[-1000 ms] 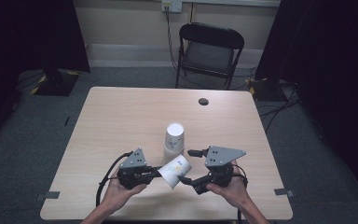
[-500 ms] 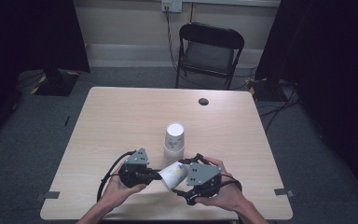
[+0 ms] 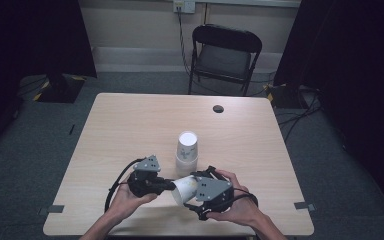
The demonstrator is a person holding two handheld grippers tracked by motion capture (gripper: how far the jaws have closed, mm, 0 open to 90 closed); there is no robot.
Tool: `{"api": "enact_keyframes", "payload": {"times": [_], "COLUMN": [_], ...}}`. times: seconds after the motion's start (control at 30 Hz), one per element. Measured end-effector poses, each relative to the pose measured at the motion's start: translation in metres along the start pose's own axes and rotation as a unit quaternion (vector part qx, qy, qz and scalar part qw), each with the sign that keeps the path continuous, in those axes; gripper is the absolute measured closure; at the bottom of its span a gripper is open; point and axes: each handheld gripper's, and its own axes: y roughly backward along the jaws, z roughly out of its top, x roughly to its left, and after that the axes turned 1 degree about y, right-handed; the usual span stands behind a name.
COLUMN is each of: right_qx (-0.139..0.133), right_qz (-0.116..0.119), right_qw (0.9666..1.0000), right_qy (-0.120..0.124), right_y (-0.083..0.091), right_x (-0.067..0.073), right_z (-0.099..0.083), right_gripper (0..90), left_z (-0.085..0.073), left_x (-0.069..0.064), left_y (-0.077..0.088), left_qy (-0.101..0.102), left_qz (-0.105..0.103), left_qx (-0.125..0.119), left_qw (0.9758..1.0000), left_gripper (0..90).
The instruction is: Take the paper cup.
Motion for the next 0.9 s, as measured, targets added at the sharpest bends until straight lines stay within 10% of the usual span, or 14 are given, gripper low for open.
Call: {"api": "enact_keyframes", "payload": {"times": [0.37, 0.9], "right_qx": [0.018, 0.039], "right_qz": [-0.011, -0.018], "right_qw": [0.9998, 0.9991], "right_qy": [-0.007, 0.006], "right_y": [-0.008, -0.022], "right_x": [-0.001, 0.0], "right_z": [-0.005, -0.003], "right_gripper": [17.6, 19.8], "left_z": [0.003, 0.006], "left_x": [0.007, 0.005], "left_y": [-0.001, -0.003], "left_qy": [0.045, 0.056], "left_qz": [-0.002, -0.002], "left_qx": [-0.015, -0.031], "left_qw": [0.9989, 0.9979], "left_gripper": [88.0, 88.2]}}
